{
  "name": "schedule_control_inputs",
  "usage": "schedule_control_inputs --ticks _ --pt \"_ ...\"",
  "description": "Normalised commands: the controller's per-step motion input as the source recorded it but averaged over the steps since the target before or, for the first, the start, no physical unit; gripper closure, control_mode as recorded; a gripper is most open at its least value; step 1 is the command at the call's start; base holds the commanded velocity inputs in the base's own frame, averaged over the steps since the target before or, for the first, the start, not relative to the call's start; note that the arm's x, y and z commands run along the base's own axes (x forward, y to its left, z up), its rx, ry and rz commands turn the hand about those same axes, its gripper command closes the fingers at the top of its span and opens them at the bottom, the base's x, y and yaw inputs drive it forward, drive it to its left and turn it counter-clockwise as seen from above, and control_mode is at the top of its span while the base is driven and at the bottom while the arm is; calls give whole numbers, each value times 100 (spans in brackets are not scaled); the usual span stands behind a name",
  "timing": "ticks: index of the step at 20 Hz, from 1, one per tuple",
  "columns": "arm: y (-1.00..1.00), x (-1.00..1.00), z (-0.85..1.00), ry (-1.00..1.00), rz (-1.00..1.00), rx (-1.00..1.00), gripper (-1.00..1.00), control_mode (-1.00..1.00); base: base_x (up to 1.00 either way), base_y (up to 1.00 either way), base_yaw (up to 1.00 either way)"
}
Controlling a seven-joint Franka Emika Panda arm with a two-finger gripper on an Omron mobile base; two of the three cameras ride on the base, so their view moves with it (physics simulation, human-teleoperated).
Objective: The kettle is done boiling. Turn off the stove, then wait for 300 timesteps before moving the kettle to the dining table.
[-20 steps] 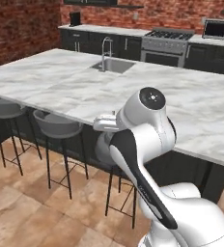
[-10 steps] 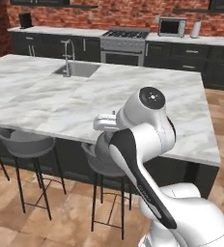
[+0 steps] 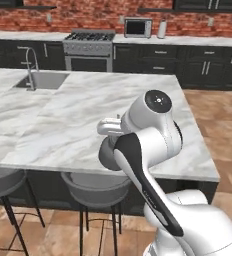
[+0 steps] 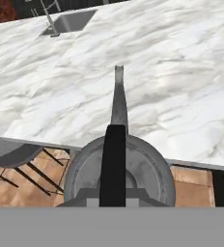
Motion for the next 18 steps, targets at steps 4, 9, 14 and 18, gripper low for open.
schedule_control_inputs --ticks 4,9,14,18 --pt "0 0 0 0 0 0 100 100 61 16 -32" --pt "0 0 0 0 0 0 100 100 23 3 -8" --pt "0 0 0 0 0 0 100 100 12 0 0" --pt "0 6 0 0 0 0 100 -100 15 0 0"
